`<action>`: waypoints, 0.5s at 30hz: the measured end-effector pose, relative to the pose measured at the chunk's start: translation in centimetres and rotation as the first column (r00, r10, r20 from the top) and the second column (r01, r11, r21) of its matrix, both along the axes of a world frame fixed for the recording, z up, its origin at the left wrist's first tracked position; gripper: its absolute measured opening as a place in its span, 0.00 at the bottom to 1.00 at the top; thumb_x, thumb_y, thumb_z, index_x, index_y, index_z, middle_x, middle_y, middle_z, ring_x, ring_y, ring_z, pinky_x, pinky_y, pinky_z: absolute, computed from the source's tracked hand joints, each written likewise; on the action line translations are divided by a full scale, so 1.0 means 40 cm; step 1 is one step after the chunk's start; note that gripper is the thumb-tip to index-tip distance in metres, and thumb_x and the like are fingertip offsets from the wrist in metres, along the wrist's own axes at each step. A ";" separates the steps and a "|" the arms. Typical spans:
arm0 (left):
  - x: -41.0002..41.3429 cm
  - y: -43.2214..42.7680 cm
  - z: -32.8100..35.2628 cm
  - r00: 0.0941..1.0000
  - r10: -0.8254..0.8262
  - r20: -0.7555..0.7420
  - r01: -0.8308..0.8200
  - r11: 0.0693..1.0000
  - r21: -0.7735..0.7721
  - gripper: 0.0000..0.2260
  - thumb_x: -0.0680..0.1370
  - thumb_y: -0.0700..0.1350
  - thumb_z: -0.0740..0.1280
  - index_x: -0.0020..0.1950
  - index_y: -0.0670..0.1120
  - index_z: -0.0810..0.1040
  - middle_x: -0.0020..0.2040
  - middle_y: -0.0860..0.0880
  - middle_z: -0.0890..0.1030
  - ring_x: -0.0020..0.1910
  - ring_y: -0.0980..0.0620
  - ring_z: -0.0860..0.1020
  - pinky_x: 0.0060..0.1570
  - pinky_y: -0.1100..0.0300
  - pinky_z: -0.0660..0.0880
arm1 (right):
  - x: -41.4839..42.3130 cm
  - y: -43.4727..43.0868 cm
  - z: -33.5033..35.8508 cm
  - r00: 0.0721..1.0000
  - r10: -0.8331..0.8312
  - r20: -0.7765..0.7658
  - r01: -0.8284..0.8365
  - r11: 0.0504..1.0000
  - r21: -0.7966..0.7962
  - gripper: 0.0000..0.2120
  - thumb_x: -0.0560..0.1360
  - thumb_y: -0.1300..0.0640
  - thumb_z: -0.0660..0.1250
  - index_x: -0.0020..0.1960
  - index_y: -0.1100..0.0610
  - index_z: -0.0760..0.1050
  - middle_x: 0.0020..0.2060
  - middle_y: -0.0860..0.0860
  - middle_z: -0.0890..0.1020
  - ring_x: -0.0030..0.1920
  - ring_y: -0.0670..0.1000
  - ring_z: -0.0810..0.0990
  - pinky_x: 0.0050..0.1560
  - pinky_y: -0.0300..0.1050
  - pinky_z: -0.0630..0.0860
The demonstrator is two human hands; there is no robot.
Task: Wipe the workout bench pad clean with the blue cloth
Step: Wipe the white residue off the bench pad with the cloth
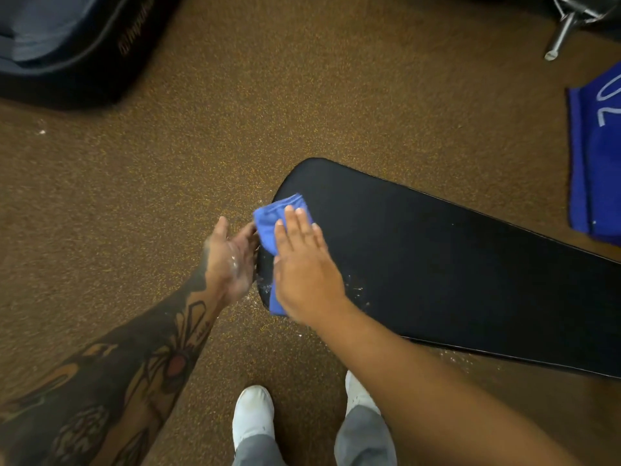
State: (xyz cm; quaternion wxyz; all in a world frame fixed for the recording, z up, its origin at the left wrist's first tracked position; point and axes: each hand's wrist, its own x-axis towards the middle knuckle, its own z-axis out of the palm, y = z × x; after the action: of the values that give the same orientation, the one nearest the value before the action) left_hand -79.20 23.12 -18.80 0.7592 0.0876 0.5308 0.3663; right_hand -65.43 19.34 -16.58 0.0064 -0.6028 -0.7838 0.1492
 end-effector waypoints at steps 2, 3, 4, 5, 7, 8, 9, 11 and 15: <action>0.000 0.001 -0.001 0.998 0.070 0.004 -0.070 0.997 -0.028 0.34 0.83 0.65 0.43 0.69 0.43 0.75 0.57 0.39 0.84 0.58 0.43 0.83 0.55 0.48 0.76 | -0.018 -0.069 -0.003 0.987 0.156 0.046 -0.158 0.987 0.043 0.28 0.80 0.53 0.49 0.78 0.61 0.54 0.79 0.58 0.52 0.79 0.57 0.47 0.77 0.53 0.43; -0.002 0.003 -0.002 0.996 0.089 0.002 -0.089 0.995 -0.041 0.32 0.83 0.64 0.44 0.66 0.44 0.77 0.53 0.39 0.85 0.52 0.43 0.85 0.51 0.47 0.76 | -0.013 -0.095 0.000 0.976 0.211 0.056 -0.214 0.976 0.052 0.28 0.80 0.53 0.49 0.78 0.61 0.56 0.79 0.58 0.55 0.79 0.57 0.49 0.77 0.53 0.45; -0.001 0.003 -0.003 0.996 0.088 0.000 -0.088 0.995 -0.046 0.31 0.83 0.64 0.44 0.64 0.45 0.78 0.51 0.39 0.86 0.49 0.43 0.86 0.50 0.47 0.76 | 0.000 -0.105 0.002 0.969 0.238 0.069 -0.242 0.969 0.055 0.28 0.80 0.52 0.49 0.77 0.61 0.58 0.78 0.58 0.56 0.79 0.57 0.51 0.77 0.53 0.48; 0.000 0.003 -0.002 0.997 0.079 -0.003 -0.080 0.996 -0.041 0.30 0.83 0.64 0.44 0.63 0.46 0.77 0.51 0.40 0.86 0.49 0.44 0.86 0.50 0.47 0.76 | 0.017 -0.098 0.002 0.966 0.241 0.093 -0.247 0.967 0.067 0.27 0.80 0.53 0.49 0.77 0.61 0.58 0.78 0.58 0.57 0.79 0.57 0.52 0.77 0.54 0.49; 0.003 0.001 -0.006 0.999 0.043 -0.016 -0.043 0.999 -0.004 0.32 0.83 0.64 0.42 0.68 0.45 0.75 0.58 0.42 0.85 0.57 0.45 0.84 0.59 0.46 0.74 | 0.045 -0.055 0.000 0.982 0.149 0.114 -0.157 0.986 0.064 0.27 0.81 0.54 0.50 0.78 0.61 0.55 0.79 0.59 0.53 0.79 0.58 0.48 0.77 0.54 0.45; 0.007 0.000 -0.007 1.000 0.009 -0.017 -0.009 1.000 0.009 0.34 0.83 0.65 0.41 0.72 0.45 0.71 0.64 0.43 0.82 0.63 0.46 0.80 0.66 0.46 0.71 | 0.051 -0.025 0.000 0.993 0.054 0.104 -0.058 0.997 0.042 0.27 0.82 0.55 0.51 0.79 0.61 0.52 0.79 0.59 0.50 0.79 0.58 0.44 0.77 0.54 0.42; 0.011 0.000 -0.007 1.000 -0.022 -0.016 0.022 1.000 0.015 0.34 0.82 0.66 0.40 0.75 0.46 0.68 0.68 0.44 0.79 0.67 0.46 0.76 0.70 0.47 0.68 | 0.050 0.002 0.002 0.995 -0.058 0.077 0.056 0.998 0.023 0.28 0.82 0.55 0.50 0.79 0.61 0.49 0.80 0.59 0.47 0.79 0.58 0.41 0.77 0.54 0.40; 0.019 0.001 -0.007 0.999 -0.041 -0.012 0.041 0.999 0.018 0.34 0.82 0.66 0.40 0.76 0.48 0.67 0.66 0.47 0.80 0.66 0.48 0.77 0.66 0.50 0.71 | 0.021 0.022 0.003 0.983 -0.186 -0.006 0.186 0.982 -0.016 0.29 0.82 0.55 0.51 0.80 0.61 0.48 0.80 0.58 0.44 0.79 0.57 0.38 0.78 0.54 0.40; 0.019 0.000 -0.009 0.997 0.081 0.016 -0.081 0.996 -0.029 0.28 0.83 0.63 0.46 0.64 0.47 0.76 0.49 0.44 0.87 0.48 0.48 0.86 0.47 0.52 0.79 | -0.068 -0.103 -0.007 0.999 0.051 -0.017 -0.050 0.999 0.014 0.32 0.79 0.53 0.55 0.79 0.61 0.49 0.79 0.60 0.46 0.79 0.58 0.40 0.78 0.56 0.43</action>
State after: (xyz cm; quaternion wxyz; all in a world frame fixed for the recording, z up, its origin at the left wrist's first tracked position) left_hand -78.44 23.12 -19.14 0.7496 0.0519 0.5324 0.3898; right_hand -68.14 15.23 -16.87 0.0139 -0.5815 -0.7997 0.1492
